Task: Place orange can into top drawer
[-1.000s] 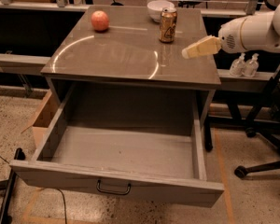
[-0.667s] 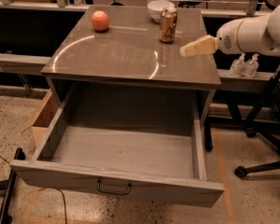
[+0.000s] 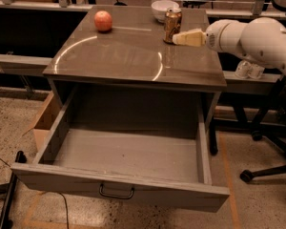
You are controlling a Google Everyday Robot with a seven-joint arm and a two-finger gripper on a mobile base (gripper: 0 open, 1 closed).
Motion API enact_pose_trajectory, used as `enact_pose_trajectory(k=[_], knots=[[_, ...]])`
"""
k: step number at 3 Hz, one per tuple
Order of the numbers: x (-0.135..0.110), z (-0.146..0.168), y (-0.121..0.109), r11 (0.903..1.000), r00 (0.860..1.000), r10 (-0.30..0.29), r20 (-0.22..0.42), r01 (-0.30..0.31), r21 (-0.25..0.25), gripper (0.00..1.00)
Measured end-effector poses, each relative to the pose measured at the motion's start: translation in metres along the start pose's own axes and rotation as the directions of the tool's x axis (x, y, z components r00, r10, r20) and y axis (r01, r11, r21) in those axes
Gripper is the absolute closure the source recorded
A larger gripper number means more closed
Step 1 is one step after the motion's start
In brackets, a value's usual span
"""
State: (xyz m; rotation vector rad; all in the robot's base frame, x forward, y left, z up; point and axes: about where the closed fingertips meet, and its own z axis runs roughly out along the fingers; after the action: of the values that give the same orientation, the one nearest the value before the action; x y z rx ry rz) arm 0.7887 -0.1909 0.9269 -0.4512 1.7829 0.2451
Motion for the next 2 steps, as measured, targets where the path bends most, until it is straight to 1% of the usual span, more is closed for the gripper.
enact_pose_trajectory(k=[1,2], knots=[[-0.014,0.036,-0.012,0.999,0.998,-0.011,0.068,0.008,0.045,0.0],[-0.024,0.065,-0.014,0.9987,0.995,-0.033,0.091,0.029,0.041,0.0]])
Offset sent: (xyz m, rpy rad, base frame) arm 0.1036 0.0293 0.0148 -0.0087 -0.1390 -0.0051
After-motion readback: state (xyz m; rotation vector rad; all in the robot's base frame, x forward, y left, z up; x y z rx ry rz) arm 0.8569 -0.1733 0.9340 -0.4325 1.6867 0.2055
